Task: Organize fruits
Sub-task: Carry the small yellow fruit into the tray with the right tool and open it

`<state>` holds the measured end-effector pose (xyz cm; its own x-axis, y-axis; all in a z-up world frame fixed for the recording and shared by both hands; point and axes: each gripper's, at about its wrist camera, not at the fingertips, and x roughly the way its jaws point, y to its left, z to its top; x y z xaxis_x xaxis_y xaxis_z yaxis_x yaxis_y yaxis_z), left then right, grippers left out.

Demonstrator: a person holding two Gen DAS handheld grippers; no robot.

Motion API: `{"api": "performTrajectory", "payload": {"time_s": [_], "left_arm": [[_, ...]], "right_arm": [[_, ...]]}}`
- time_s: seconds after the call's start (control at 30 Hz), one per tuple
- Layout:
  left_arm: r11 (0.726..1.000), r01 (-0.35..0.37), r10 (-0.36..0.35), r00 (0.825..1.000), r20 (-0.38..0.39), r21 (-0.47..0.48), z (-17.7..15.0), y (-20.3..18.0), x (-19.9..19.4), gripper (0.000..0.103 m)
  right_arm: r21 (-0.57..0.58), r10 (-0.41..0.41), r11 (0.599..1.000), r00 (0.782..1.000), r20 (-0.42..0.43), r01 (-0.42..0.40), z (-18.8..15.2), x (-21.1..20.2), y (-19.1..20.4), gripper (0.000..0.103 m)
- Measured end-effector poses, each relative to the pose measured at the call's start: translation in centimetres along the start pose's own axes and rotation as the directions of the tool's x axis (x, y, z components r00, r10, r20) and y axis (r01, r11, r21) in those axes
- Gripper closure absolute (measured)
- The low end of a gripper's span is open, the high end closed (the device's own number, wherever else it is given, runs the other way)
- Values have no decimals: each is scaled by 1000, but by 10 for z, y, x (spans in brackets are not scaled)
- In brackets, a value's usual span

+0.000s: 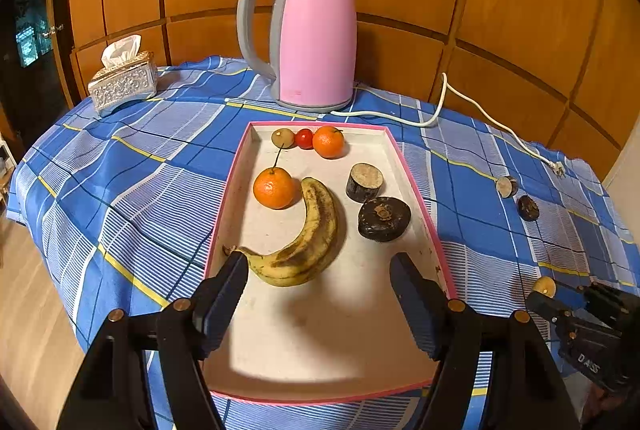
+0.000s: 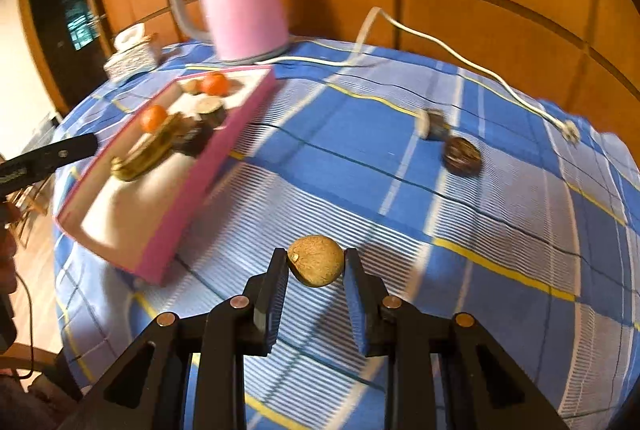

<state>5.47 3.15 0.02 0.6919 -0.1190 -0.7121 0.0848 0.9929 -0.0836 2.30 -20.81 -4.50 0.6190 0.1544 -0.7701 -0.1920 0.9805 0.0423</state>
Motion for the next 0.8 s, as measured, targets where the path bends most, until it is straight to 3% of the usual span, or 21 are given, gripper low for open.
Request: {"api": "performTrajectory", "payload": {"time_s": [0.5, 0.8], "left_arm": [[1000, -17, 17, 1000, -11, -19, -2, 12, 2, 29], [998, -48, 48, 999, 0, -26, 0, 23, 1, 29]], "right_arm": [[-199, 193, 962, 981, 6, -188, 39, 0, 74, 75], [-243, 198, 948, 979, -49, -204, 58, 32, 99, 75]]}}
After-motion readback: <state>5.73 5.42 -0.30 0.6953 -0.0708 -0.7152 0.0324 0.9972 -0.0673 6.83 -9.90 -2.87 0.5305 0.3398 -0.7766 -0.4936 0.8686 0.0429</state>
